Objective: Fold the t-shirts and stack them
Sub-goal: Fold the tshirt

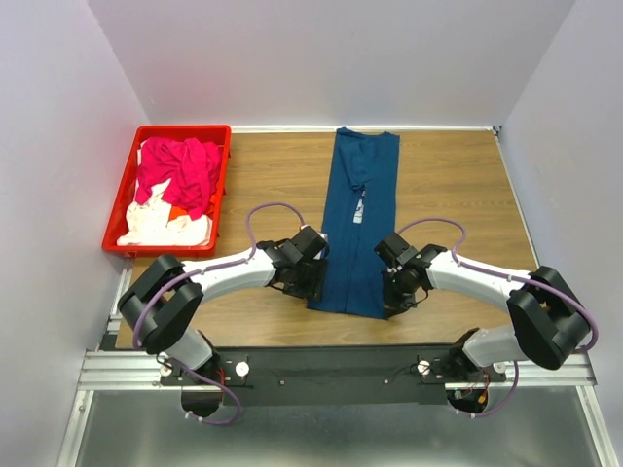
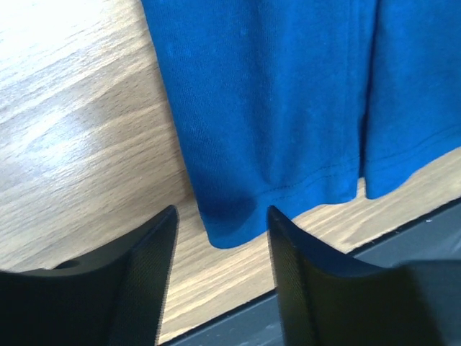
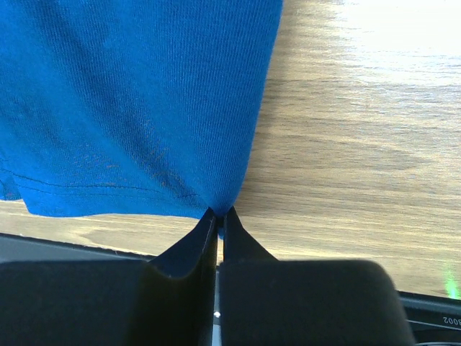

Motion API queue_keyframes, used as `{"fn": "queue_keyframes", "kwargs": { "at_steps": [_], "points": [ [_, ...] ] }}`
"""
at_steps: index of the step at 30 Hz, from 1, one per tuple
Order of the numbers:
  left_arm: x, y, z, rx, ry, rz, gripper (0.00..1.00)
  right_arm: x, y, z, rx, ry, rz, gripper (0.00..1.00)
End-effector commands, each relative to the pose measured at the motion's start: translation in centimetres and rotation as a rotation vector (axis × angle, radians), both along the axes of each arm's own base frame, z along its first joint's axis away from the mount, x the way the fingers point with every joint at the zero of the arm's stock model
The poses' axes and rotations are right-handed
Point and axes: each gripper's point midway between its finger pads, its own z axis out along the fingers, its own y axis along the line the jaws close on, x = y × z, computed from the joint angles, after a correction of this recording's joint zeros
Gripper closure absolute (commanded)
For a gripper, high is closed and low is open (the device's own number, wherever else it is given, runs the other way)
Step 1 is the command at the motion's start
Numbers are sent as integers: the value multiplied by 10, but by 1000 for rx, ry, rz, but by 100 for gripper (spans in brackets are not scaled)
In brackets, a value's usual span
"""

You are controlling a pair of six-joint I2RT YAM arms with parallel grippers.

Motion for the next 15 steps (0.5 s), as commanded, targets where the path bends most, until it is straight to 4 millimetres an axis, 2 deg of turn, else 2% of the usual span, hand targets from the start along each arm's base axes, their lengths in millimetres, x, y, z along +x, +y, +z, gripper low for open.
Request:
{"fn": "queue_keyframes", "kwargs": {
  "at_steps": [1,6,12,13,15],
  "points": [
    [3,0,-4,50,-8,15,47,-5,-12,-19,-63,-1,14,91],
    [-1,3,-13,102,8,11,54,-4,-12,-19,-60,-3,20,91],
    [-7,8,-27,182,40,-11,54,-4,-11,-18,-57,-10,26,91],
    [-6,14,-30,220,27,-4,54,-3,-11,-18,-54,-14,26,91],
    [-8,16,-32,249,20,-12,57,-3,-12,-18,-59,-14,25,91]
  ]
}}
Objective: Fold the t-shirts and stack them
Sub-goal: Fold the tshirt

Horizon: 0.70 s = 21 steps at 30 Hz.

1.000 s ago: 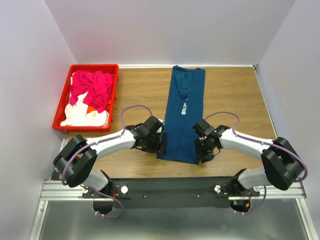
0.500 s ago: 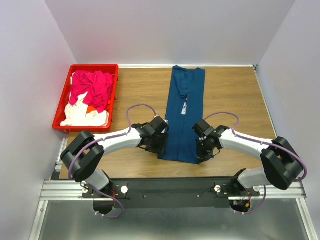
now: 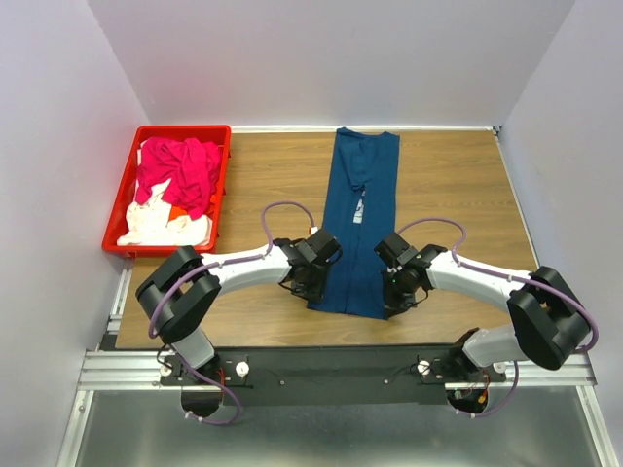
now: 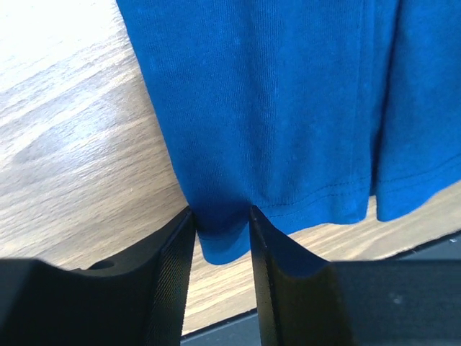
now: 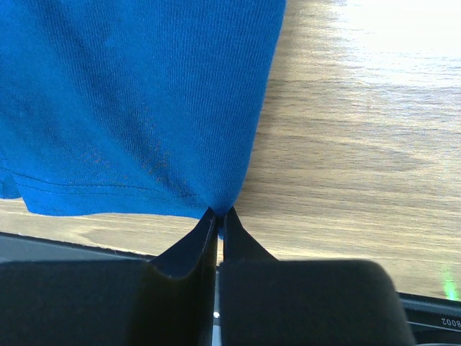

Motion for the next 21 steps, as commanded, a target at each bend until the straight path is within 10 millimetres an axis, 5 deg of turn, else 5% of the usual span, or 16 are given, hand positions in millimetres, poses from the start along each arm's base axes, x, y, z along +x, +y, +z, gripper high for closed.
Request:
{"fn": "queue_keyframes", "kwargs": {
  "at_steps": [1,8,18,21],
  "points": [
    [-10,25,-22,155,9,0,58,-3,-12,-18,-62,-12,18,91],
    [-18,29,-25,177,16,10,61,-4,-12,-19,-59,-8,22,91],
    [-18,40,-22,221,-5,42,51,-4,-11,-17,-53,-11,25,91],
    [-22,46,-24,244,1,39,60,-3,-11,-17,-51,-15,27,91]
  ]
}}
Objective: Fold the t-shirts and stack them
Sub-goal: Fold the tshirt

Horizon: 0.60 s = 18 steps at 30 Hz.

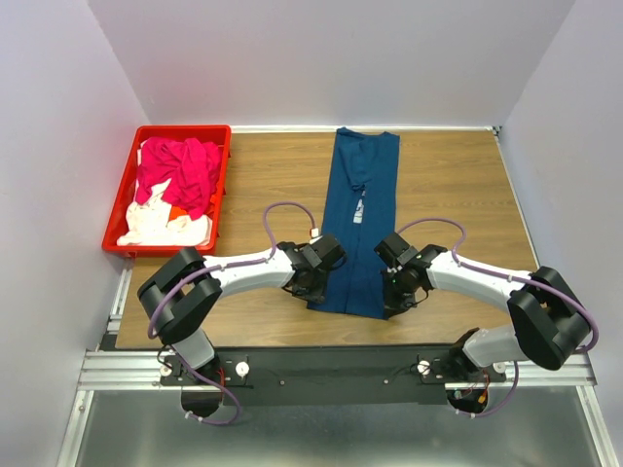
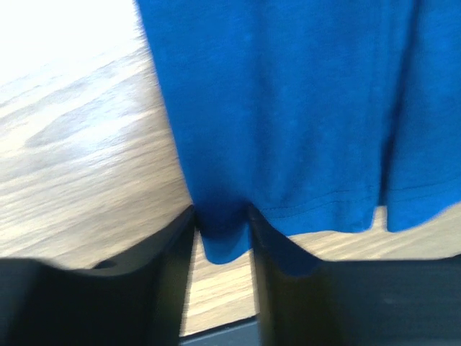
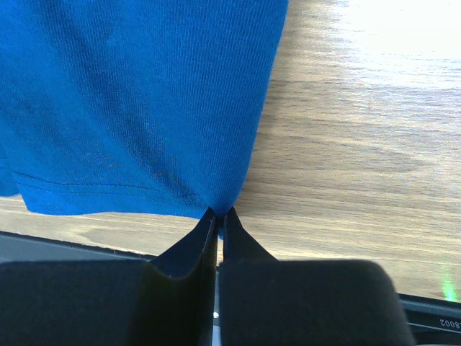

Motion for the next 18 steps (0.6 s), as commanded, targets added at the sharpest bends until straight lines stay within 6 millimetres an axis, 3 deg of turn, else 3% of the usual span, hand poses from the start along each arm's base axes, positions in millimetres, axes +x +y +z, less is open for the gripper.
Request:
{"fn": "queue_keyframes", "kwargs": {
  "at_steps": [1,3,8,13,16,17,18],
  "points": [
    [-22,44,-23,185,53,14,69,-3,-10,-16,-52,-12,21,91],
    [-23,46,-24,193,53,18,89,-2,-8,-15,-44,-16,28,94],
    [-35,38,-23,189,62,-19,100,-11,2,-9,16,14,57,99],
    [-61,33,-12,171,73,-58,100,-24,5,9,62,35,76,99],
    [-59,24,1,98,44,-62,100,-13,0,25,38,-33,72,99],
    [-47,16,10,75,0,-53,100,2,5,37,41,-95,72,99],
    [-33,13,16,56,-25,-31,100,21,-5,41,-33,-180,62,99]
  ]
}}
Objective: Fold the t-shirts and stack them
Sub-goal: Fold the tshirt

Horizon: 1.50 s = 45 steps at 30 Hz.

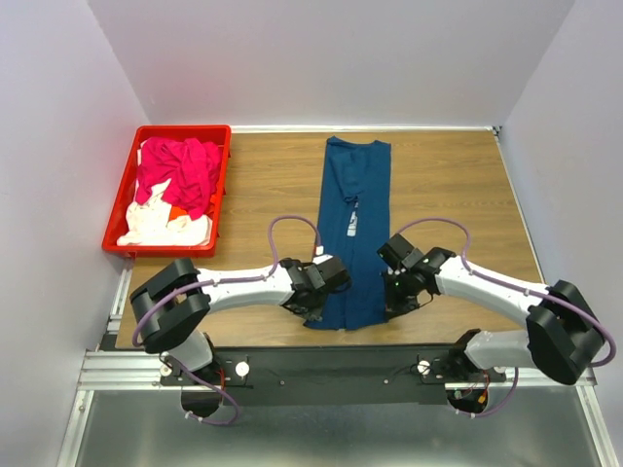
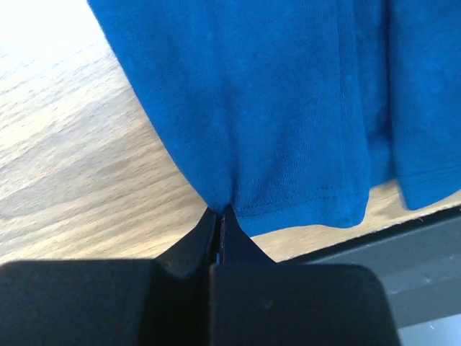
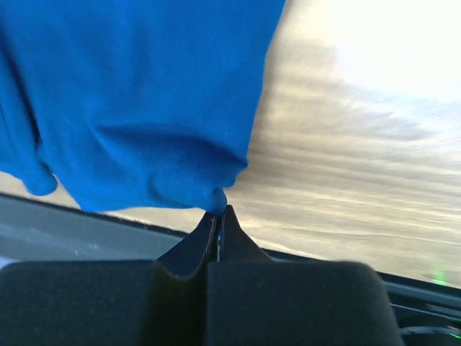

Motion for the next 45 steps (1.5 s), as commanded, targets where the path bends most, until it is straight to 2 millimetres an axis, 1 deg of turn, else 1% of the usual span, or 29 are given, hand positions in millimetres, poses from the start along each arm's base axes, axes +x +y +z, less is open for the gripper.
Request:
{"fn": "queue_keyframes", "kwargs": {
  "at_steps": [1,2,4,5,6,8,9,10,11,13,14,15,16,17,18,19,20,21,23,24,26,27,30,32,33,36,39,44,45],
  "points": [
    [26,-1,19,-31,-51,55,100,48,-12,30,-115,-219,-5,99],
    [54,-10,28,-64,-96,70,100,76,-14,46,-148,-307,-36,99],
    [84,-16,40,-92,-144,95,100,102,-21,55,-211,-369,-38,99],
    [110,-26,60,-121,-214,97,100,119,-34,52,-286,-382,-62,99],
    [133,-20,62,-110,-240,140,100,140,-31,65,-289,-438,-61,99],
    [163,-19,78,-121,-301,175,100,164,-36,73,-311,-481,-85,99],
    [188,-19,91,-136,-346,189,100,185,-36,81,-291,-511,-109,99],
    [200,-20,97,-142,-372,200,100,195,-37,85,-281,-529,-122,99],
    [220,-25,107,-153,-413,217,100,207,-44,85,-285,-535,-148,99],
    [243,-23,113,-144,-452,226,100,231,-43,97,-272,-590,-164,99],
    [256,-27,116,-142,-474,232,100,239,-47,93,-286,-585,-171,99],
    [264,-28,117,-145,-485,235,100,246,-49,100,-281,-606,-180,99],
    [272,-27,117,-142,-496,243,100,257,-47,102,-278,-623,-182,99],
    [283,-28,121,-161,-509,253,100,262,-48,101,-275,-626,-183,99],
    [288,-29,114,-158,-502,255,100,269,-51,103,-270,-636,-192,99],
    [293,-30,115,-167,-506,258,100,275,-51,98,-271,-634,-197,99],
    [298,-33,116,-186,-516,260,100,283,-56,100,-269,-639,-210,99],
    [303,-32,110,-184,-510,264,100,287,-54,93,-268,-630,-205,99],
    [311,-31,108,-193,-511,278,100,294,-56,89,-271,-631,-208,99],
    [313,-30,102,-185,-503,284,100,299,-56,89,-265,-637,-211,99],
    [317,-29,96,-187,-499,290,100,303,-56,80,-267,-624,-211,99],
    [319,-28,88,-183,-490,298,100,306,-54,78,-260,-628,-210,99],
    [323,-33,78,-194,-483,290,100,310,-54,63,-264,-608,-203,99],
    [325,-32,71,-188,-480,296,100,312,-55,55,-270,-601,-203,99],
    [327,-32,64,-182,-472,300,100,314,-55,48,-275,-593,-201,99],
    [328,-29,49,-173,-448,308,100,318,-57,36,-286,-582,-194,99],
    [328,-25,38,-159,-434,319,100,321,-57,26,-292,-574,-187,99],
    [329,-21,34,-164,-439,333,100,324,-55,19,-286,-568,-178,97],
    [329,-18,34,-168,-439,342,100,325,-54,19,-277,-569,-175,95]
  ]
}}
